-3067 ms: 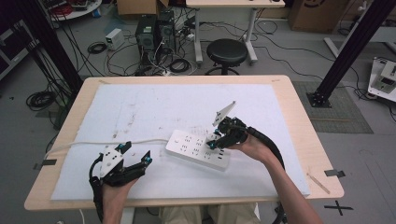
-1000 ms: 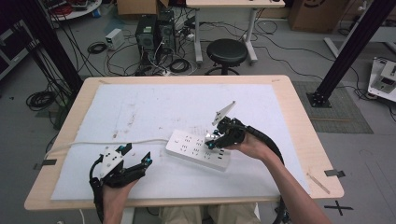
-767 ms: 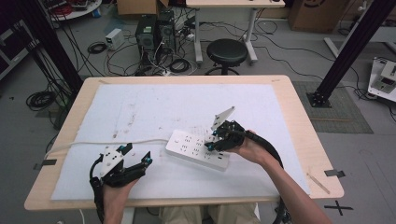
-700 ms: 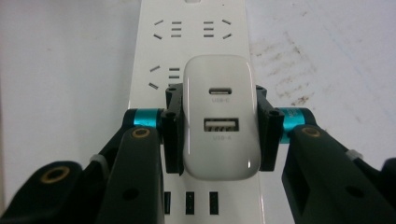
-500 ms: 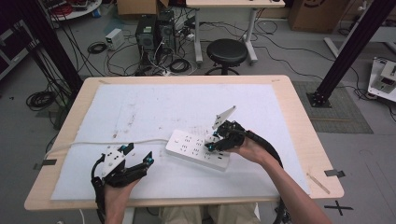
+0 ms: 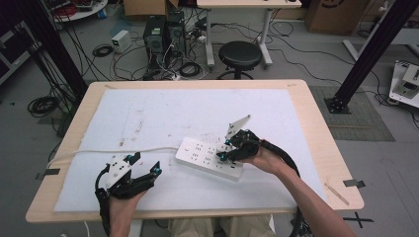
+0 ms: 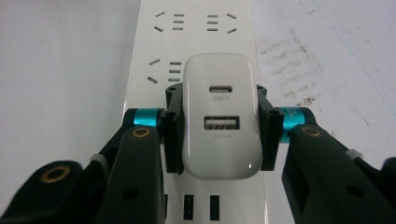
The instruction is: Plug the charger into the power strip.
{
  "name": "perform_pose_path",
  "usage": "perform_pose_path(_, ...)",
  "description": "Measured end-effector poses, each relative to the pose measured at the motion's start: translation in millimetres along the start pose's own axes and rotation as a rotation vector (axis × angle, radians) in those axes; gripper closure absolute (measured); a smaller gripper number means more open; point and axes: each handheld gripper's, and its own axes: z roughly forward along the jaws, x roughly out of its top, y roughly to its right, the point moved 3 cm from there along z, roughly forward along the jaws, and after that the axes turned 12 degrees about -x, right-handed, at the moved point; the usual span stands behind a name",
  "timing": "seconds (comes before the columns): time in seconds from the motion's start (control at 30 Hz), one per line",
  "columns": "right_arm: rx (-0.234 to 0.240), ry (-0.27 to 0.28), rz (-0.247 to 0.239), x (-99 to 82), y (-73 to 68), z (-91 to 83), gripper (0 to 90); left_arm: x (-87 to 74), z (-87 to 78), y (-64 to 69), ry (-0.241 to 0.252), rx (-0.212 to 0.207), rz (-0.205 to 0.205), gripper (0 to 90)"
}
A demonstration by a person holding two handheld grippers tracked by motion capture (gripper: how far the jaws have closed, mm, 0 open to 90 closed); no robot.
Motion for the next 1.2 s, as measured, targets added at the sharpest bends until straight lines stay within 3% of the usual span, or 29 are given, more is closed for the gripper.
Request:
perform_pose_path(0.07,0.035,0.02,0.046,-3.6,5.2,1.8,64.1,0.0,0.5,0.7,-0.003,-0.004,0.003,24.6)
perform_pose_path(0.2,0.06,0.029,0.058,-4.5,8.2,3.4,64.1,-0.8,0.1,0.2,-0.004,-0.002,-0.004,24.6)
perform_pose_path(0.33,0.037,0.03,0.044,-4.7,4.8,2.5,64.0,-0.6,0.2,0.0,-0.006,-0.004,-0.002,24.6)
perform_pose_path(0.37,0.001,0.042,0.022,-5.2,-0.3,1.8,64.1,-0.3,2.3,0.9,-0.009,-0.008,0.002,24.6)
perform_pose_path(0.53,-0.027,0.048,0.01,-5.8,-3.7,1.5,64.0,0.1,4.6,4.1,-0.014,-0.013,0.007,24.6)
perform_pose_path(0.6,-0.014,0.055,0.024,-6.6,-1.1,2.2,64.0,0.0,4.2,4.4,-0.016,-0.012,0.008,24.6)
perform_pose_path(0.67,0.041,0.057,0.07,-7.8,6.2,4.3,64.0,-0.2,3.0,3.9,-0.013,-0.012,0.008,24.6)
perform_pose_path(0.73,0.054,0.062,0.072,-7.9,7.0,5.1,64.0,-0.9,1.3,2.6,-0.015,-0.006,0.005,24.6)
perform_pose_path(0.8,0.053,0.056,0.073,-8.0,6.5,5.7,64.0,-1.5,0.9,2.0,-0.016,-0.006,0.0,24.6)
perform_pose_path(0.87,0.001,0.057,0.019,-6.0,-1.6,6.7,64.0,-2.0,0.1,1.3,-0.015,-0.005,-0.001,24.6)
perform_pose_path(1.2,0.008,0.069,0.024,-7.5,-0.3,7.6,63.8,1.5,-3.0,-0.6,-0.009,-0.004,0.006,24.6)
